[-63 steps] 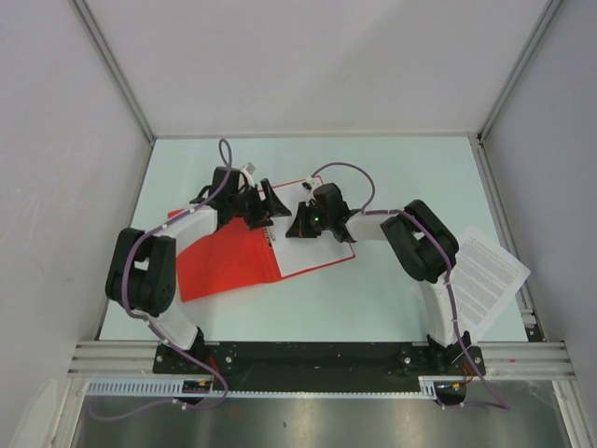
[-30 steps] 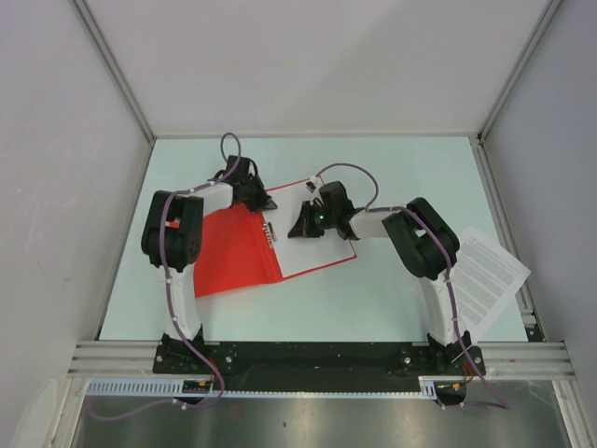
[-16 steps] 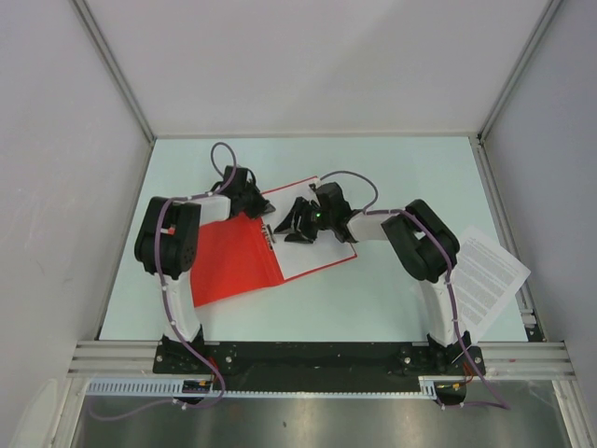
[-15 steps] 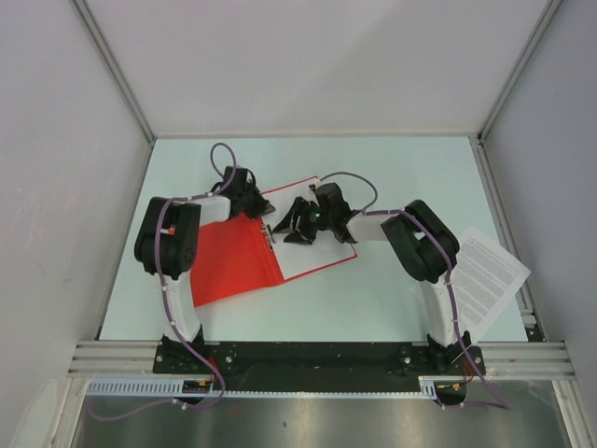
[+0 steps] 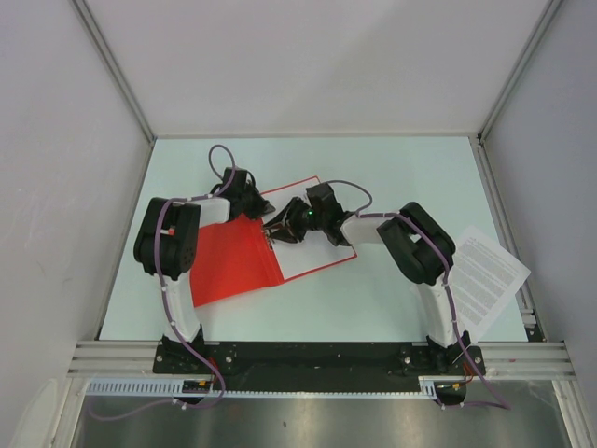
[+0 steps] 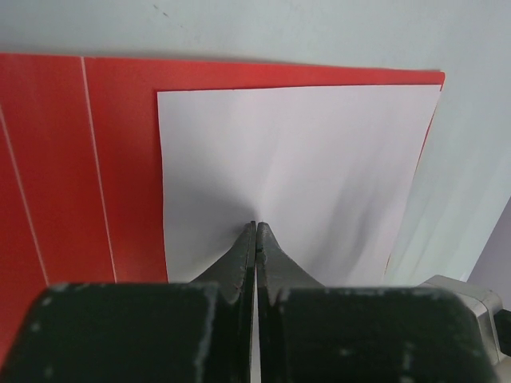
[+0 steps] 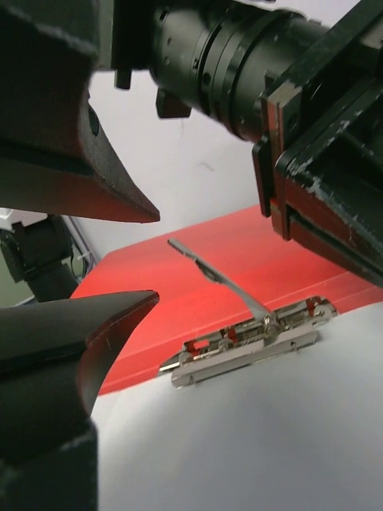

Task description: Put the files into the folder

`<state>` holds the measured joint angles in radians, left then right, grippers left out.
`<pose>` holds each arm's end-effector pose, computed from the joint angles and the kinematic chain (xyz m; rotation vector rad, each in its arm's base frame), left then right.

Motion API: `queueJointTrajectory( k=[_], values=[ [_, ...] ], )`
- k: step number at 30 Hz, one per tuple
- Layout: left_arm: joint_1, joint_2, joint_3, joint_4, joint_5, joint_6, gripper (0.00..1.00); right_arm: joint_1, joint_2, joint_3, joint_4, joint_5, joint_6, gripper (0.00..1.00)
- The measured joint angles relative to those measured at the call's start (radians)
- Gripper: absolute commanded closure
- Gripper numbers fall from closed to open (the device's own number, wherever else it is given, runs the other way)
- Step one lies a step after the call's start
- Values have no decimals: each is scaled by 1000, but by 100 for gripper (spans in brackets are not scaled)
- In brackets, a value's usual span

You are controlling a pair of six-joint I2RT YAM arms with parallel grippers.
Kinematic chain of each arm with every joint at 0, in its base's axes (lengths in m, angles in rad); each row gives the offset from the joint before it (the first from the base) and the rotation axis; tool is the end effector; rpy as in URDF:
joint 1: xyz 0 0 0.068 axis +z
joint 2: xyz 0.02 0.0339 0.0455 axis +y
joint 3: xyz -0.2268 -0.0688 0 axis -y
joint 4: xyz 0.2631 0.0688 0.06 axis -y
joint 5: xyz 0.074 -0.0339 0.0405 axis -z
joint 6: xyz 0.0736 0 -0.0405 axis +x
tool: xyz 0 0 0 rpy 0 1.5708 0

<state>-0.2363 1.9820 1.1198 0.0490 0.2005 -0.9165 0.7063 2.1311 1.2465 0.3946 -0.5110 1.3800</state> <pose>0.4125 -0.1144 0.0545 -0.7416 2.3967 -0.7552 0.3385 0.3361 0.0750 0.4577 2.4952 1.6288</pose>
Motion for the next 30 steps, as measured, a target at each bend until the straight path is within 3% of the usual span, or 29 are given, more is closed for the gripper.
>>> queueJointTrajectory(
  k=[7, 23, 30],
  values=[
    [0, 0, -2, 3, 0, 0, 100, 16, 14, 26, 12, 25, 72, 57],
    [-2, 0, -1, 2, -5, 0, 100, 21, 37, 39, 12, 43, 110, 97],
    [-4, 0, 11, -15, -9, 11, 100, 24, 37, 41, -36, 31, 68, 100]
  ],
)
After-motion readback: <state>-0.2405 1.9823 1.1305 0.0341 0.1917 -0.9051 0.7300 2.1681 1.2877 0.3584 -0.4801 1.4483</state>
